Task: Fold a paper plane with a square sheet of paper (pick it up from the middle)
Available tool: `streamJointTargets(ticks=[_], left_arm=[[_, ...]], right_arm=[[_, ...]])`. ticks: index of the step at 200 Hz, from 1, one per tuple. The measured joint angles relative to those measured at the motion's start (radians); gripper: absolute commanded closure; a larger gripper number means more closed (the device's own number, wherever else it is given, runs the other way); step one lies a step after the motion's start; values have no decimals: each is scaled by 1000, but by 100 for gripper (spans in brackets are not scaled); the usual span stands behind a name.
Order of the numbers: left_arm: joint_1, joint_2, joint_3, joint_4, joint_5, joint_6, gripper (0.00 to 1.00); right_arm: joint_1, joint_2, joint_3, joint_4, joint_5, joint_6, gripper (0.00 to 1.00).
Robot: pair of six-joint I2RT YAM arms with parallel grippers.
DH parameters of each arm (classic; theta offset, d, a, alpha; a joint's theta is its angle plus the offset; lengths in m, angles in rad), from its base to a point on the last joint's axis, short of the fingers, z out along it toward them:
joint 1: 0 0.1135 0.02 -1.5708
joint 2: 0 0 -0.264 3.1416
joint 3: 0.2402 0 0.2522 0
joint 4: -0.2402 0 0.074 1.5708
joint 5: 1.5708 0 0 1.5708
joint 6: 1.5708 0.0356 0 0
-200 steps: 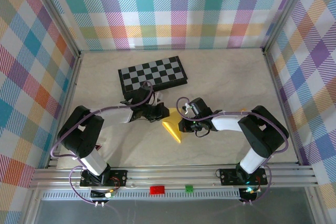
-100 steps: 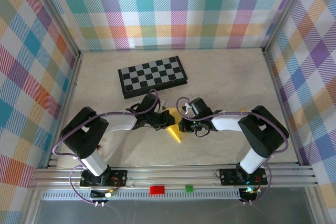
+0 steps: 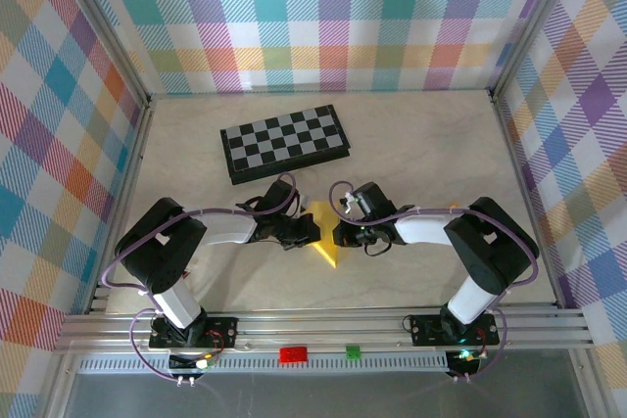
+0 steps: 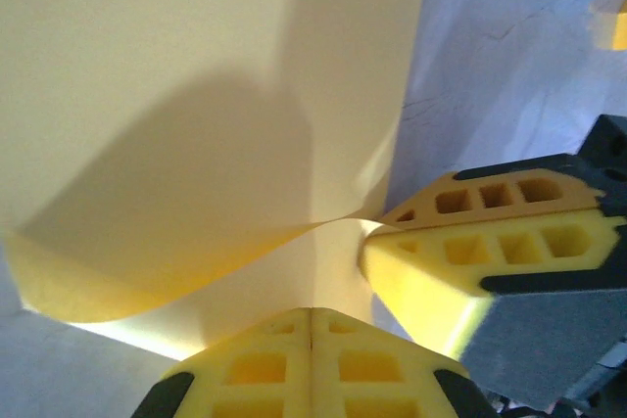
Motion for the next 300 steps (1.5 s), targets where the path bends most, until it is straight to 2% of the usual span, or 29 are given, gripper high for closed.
streamJointTargets(ticks=[63,204,300], left_arm=[[-2,0,1,-53,-34,38,96],[-49,8,22,-49,-46,51,95],[-49,19,14,-42,-68,73,96]], right_arm=[[0,0,0,3,-13,0,93],[0,0,0,3,-3,5,98],[0,-2,0,3,0,15,96]])
